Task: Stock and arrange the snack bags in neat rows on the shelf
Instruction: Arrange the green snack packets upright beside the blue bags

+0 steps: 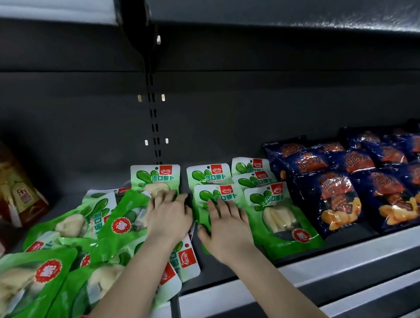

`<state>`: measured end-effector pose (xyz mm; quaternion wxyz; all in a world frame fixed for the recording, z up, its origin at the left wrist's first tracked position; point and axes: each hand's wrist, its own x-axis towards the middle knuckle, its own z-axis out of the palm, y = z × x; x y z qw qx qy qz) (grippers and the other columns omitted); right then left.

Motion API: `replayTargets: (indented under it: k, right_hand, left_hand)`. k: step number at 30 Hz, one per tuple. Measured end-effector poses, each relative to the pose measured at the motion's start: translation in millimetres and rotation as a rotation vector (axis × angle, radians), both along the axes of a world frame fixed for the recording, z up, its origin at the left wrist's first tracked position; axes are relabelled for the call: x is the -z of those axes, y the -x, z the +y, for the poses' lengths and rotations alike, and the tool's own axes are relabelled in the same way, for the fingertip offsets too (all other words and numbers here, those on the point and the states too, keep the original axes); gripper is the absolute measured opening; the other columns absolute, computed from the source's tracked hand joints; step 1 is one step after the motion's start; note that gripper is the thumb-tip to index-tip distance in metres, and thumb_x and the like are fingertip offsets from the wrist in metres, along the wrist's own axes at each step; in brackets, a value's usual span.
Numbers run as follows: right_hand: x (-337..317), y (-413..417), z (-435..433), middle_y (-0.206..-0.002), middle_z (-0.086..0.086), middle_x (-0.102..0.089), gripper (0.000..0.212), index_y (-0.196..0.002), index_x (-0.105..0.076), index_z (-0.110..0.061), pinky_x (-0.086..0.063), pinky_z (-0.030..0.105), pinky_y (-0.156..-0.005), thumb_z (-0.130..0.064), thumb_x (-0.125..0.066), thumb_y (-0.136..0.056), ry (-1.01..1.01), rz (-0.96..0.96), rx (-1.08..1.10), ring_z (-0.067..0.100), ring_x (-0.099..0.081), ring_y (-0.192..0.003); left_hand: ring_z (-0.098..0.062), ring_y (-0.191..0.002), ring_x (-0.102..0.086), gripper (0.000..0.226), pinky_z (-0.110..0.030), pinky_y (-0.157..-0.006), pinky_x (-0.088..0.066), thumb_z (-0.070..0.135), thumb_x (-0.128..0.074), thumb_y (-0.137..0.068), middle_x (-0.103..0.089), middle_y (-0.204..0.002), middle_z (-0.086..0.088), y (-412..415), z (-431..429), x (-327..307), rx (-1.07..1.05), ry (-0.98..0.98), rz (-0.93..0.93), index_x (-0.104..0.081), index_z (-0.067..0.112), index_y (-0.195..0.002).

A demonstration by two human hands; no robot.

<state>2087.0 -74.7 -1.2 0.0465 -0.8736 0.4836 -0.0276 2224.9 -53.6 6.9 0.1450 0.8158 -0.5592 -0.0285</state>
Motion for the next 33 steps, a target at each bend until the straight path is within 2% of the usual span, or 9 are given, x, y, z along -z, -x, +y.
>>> replayTargets:
  k: [3, 7, 9, 11, 15, 19, 22, 24, 33]
  right_hand:
    - [-4, 0, 4, -0.148, 0.013, -0.031, 0.071, -0.149, -0.021, -0.017, -0.028, 0.051, -0.103, -0.057, -0.024, -0.091, 0.071, 0.073, 0.033, 0.036, -0.028, -0.134]
    - [-6, -1, 9, -0.131, 0.013, -0.047, 0.084, -0.138, -0.043, -0.020, -0.036, 0.051, -0.091, -0.062, -0.008, -0.074, 0.095, 0.045, 0.074, 0.036, -0.043, -0.120]
    - [-6, -3, 8, -0.105, 0.012, -0.061, 0.074, -0.115, -0.066, -0.019, -0.046, 0.050, -0.073, -0.060, -0.022, -0.071, 0.123, 0.001, 0.099, 0.035, -0.058, -0.095]
    - [-2, -3, 7, -0.091, 0.010, -0.064, 0.060, -0.099, -0.073, -0.018, -0.051, 0.047, -0.063, -0.055, -0.036, -0.071, 0.167, -0.054, 0.119, 0.031, -0.062, -0.079]
    - [4, -4, 0, -0.120, 0.016, -0.057, 0.056, -0.125, -0.060, -0.010, -0.045, 0.053, -0.095, -0.039, -0.042, -0.081, 0.095, -0.144, 0.016, 0.039, -0.054, -0.110]
    - [3, -11, -14, -0.111, 0.021, -0.063, 0.043, -0.109, -0.070, -0.007, -0.050, 0.058, -0.086, -0.030, -0.054, -0.075, 0.003, -0.161, 0.056, 0.047, -0.059, -0.103]
    - [2, -15, -24, -0.149, 0.023, -0.029, 0.047, -0.142, -0.041, -0.009, -0.017, 0.057, -0.113, -0.025, -0.039, -0.098, 0.057, -0.136, -0.034, 0.052, -0.019, -0.137]
    - [2, -15, -33, -0.158, 0.016, -0.007, 0.050, -0.151, -0.021, -0.015, 0.001, 0.050, -0.117, -0.027, -0.029, -0.103, 0.013, -0.124, -0.019, 0.043, 0.003, -0.144]
    - [7, -19, -35, -0.158, 0.016, -0.013, 0.049, -0.151, -0.021, -0.014, 0.002, 0.041, -0.118, -0.019, -0.028, -0.102, 0.033, -0.217, -0.012, 0.033, -0.005, -0.147]
  left_hand:
    - [-0.023, -0.143, -0.015, 0.048, -0.042, -0.117, -0.011, 0.036, -0.035, -0.095, -0.029, -0.153, -0.001, 0, 0, 1, 0.001, 0.000, -0.010, -0.036, 0.031, -0.142]
    - [-0.023, -0.143, -0.014, 0.048, -0.041, -0.117, -0.011, 0.036, -0.036, -0.095, -0.028, -0.153, 0.000, 0, -1, 1, -0.002, 0.005, -0.007, -0.037, 0.031, -0.142]
    - [-0.022, -0.143, -0.014, 0.048, -0.041, -0.117, -0.011, 0.037, -0.035, -0.095, -0.028, -0.154, 0.001, -1, -1, 1, -0.006, 0.004, -0.013, -0.036, 0.031, -0.142]
    - [-0.022, -0.143, -0.014, 0.048, -0.040, -0.117, -0.011, 0.037, -0.035, -0.095, -0.028, -0.154, 0.001, 0, -1, 1, -0.007, 0.008, -0.014, -0.035, 0.031, -0.142]
    - [-0.022, -0.143, -0.015, 0.048, -0.040, -0.116, -0.012, 0.035, -0.036, -0.094, -0.030, -0.153, 0.000, 1, 0, 0, -0.009, 0.016, -0.014, -0.037, 0.030, -0.142]
    - [-0.023, -0.143, -0.015, 0.047, -0.040, -0.116, -0.012, 0.034, -0.037, -0.094, -0.030, -0.153, 0.000, 1, 0, 0, -0.009, 0.012, -0.009, -0.039, 0.029, -0.140]
    - [-0.023, -0.142, -0.015, 0.046, -0.040, -0.116, -0.012, 0.034, -0.037, -0.094, -0.030, -0.152, 0.001, 1, 1, -1, -0.002, 0.018, -0.011, -0.040, 0.029, -0.140]
    - [-0.023, -0.142, -0.015, 0.047, -0.040, -0.116, -0.012, 0.034, -0.036, -0.094, -0.030, -0.152, 0.000, 1, 1, -1, 0.001, 0.018, -0.006, -0.039, 0.029, -0.140]
    - [-0.023, -0.143, -0.016, 0.047, -0.040, -0.116, -0.013, 0.031, -0.037, -0.093, -0.031, -0.152, -0.002, 1, 2, -1, -0.003, 0.006, -0.003, -0.040, 0.028, -0.140]
